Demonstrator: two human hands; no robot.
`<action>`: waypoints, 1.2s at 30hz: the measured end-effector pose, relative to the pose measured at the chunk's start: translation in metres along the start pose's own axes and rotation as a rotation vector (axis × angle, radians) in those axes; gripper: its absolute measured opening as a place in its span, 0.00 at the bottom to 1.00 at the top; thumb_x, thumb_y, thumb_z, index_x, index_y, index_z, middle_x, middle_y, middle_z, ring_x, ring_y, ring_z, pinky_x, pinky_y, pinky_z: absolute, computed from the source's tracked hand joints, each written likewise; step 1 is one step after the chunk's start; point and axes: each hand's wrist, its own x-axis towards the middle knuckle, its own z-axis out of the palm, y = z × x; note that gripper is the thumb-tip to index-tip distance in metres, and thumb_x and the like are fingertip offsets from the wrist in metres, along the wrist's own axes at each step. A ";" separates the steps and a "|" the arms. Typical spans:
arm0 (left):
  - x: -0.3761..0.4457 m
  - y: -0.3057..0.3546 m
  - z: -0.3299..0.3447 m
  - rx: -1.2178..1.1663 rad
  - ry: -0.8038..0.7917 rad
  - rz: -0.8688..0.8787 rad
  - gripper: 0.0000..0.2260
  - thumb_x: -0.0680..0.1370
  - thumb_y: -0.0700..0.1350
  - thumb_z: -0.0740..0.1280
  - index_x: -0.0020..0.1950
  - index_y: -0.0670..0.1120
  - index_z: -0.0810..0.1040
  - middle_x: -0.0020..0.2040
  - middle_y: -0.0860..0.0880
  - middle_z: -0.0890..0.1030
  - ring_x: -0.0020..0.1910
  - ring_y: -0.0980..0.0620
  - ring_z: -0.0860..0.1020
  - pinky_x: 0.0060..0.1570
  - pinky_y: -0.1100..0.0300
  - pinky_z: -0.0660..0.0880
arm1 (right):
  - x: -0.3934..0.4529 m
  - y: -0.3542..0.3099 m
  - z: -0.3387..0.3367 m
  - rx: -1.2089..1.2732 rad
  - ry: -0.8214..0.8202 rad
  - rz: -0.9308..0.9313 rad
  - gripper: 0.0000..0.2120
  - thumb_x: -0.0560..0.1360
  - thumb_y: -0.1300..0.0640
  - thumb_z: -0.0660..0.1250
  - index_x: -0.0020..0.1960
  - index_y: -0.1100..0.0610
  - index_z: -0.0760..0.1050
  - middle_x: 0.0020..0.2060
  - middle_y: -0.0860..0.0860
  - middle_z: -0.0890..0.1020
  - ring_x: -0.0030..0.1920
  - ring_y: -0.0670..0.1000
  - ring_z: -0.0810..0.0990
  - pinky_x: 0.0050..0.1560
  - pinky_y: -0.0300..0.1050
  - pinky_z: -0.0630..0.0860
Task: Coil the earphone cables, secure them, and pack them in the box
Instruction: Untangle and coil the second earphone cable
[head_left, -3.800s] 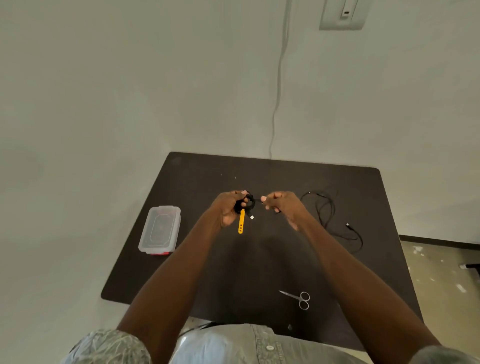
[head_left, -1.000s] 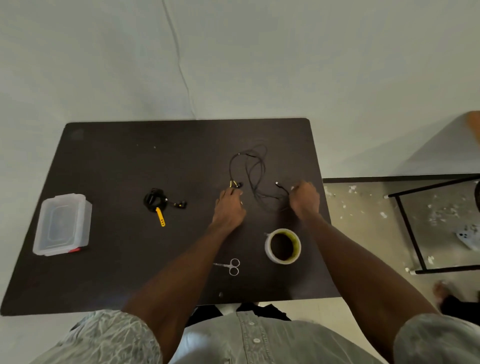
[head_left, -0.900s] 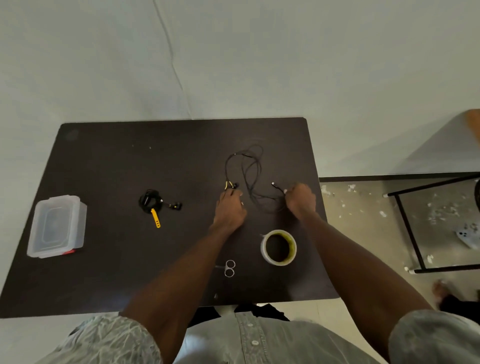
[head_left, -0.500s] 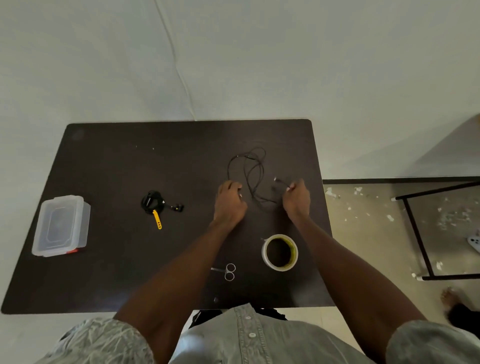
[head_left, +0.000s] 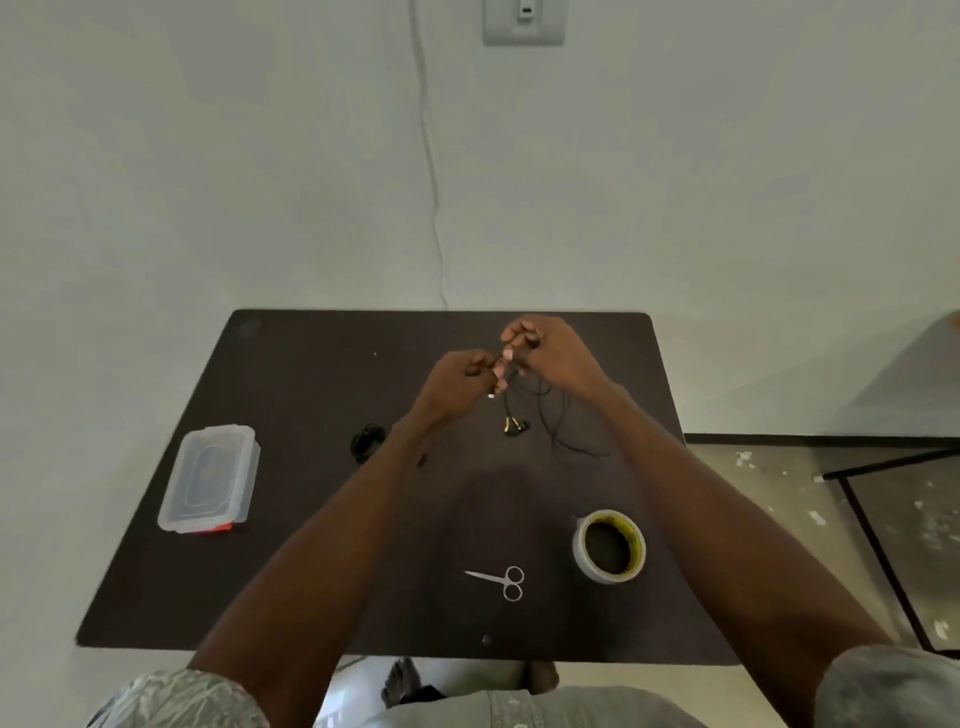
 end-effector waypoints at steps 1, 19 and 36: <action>-0.004 0.005 -0.011 -0.086 -0.012 -0.019 0.04 0.77 0.40 0.67 0.44 0.44 0.81 0.38 0.46 0.83 0.35 0.54 0.80 0.38 0.58 0.77 | 0.000 -0.010 0.005 -0.005 -0.005 -0.009 0.06 0.73 0.68 0.67 0.50 0.62 0.78 0.37 0.52 0.82 0.28 0.40 0.76 0.34 0.32 0.73; -0.051 0.028 -0.187 -0.369 -0.212 -0.124 0.08 0.80 0.39 0.61 0.52 0.40 0.79 0.35 0.49 0.74 0.32 0.55 0.70 0.33 0.62 0.65 | 0.006 -0.147 0.086 0.021 -0.018 -0.008 0.07 0.77 0.54 0.67 0.49 0.56 0.82 0.29 0.50 0.78 0.27 0.46 0.69 0.30 0.36 0.66; -0.062 0.098 -0.184 -1.295 -0.227 0.024 0.07 0.81 0.37 0.59 0.54 0.38 0.76 0.34 0.49 0.77 0.33 0.53 0.76 0.37 0.60 0.75 | -0.020 -0.187 0.102 0.113 0.079 0.001 0.13 0.80 0.54 0.62 0.39 0.55 0.75 0.31 0.53 0.74 0.27 0.45 0.68 0.29 0.36 0.65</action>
